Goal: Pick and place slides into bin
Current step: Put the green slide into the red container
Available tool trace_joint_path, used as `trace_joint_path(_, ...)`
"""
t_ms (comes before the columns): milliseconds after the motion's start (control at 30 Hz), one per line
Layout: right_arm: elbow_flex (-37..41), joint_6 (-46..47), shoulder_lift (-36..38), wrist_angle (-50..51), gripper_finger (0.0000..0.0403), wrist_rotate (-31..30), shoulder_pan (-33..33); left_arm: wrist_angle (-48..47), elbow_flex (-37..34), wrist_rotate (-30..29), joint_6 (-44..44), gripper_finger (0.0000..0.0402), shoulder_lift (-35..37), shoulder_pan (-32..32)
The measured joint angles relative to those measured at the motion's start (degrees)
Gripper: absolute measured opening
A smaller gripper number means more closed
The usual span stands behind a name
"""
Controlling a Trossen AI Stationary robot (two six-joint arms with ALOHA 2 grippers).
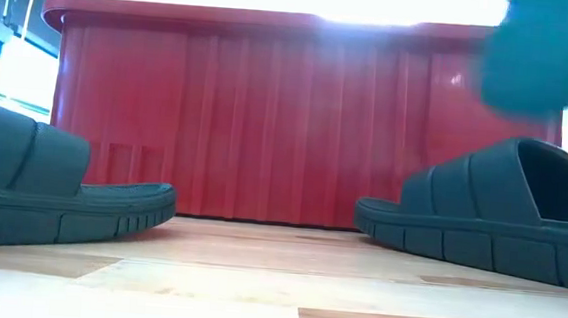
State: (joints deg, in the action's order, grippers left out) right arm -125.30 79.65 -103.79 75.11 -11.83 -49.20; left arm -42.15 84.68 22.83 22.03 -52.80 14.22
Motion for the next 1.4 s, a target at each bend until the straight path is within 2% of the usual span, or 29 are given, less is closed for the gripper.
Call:
trace_joint_path(133, -9.1, -12.8, 0.0, -3.8, 0.0000, -13.7, -2.1, 0.0, 0.0, 0.0, 0.3, 0.0172, 0.0, 0.0)
trace_joint_path(267, -7.1, -28.1, 3.5, -6.6, 0.0000, -28.1, -2.0, 0.0, 0.0, 0.0, 0.3, 0.0172, 0.0, 0.0)
trace_joint_path(433, -6.9, -37.1, 5.0, 4.8, 0.0000, -42.5, 2.4, 0.0, 0.0, -0.5, 0.3, 0.0172, 0.0, 0.0)
trace_joint_path(500, -6.8, -37.7, 4.9, 12.7, 0.0000, -44.5, 5.5, 0.0, 0.0, -0.5, 0.3, 0.0172, 0.0, 0.0)
trace_joint_path(567, -5.7, -38.4, 4.9, 14.9, 0.0000, -41.8, 10.1, 0.0, 0.0, -0.5, 0.3, 0.0172, 0.0, 0.0)
trace_joint_path(700, -0.2, -47.8, 5.4, 13.2, 0.0000, -30.7, 20.2, 0.0, 0.0, -1.0, 0.2, 0.0172, 0.0, 0.0)
trace_joint_path(867, 9.5, -52.5, 5.9, 14.0, 0.0000, -23.0, 31.3, 0.0, 0.0, -1.2, 0.2, 0.0172, 0.0, 0.0)
trace_joint_path(1200, 25.3, -57.7, 6.8, 13.0, 0.0000, -16.2, 48.9, -1.0, 0.0, -1.7, 0.0, 0.0172, 0.0, 0.0)
trace_joint_path(1300, 30.6, -58.1, 6.8, 9.7, 0.0000, -11.9, 52.4, -2.9, 0.0, -1.8, 0.0, 0.0172, 0.0, 0.0)
trace_joint_path(1400, 36.0, -58.8, 6.8, 6.2, 0.0000, -10.9, 54.2, -5.2, 0.0, -2.9, 0.0, 0.0172, 0.0, 0.0)
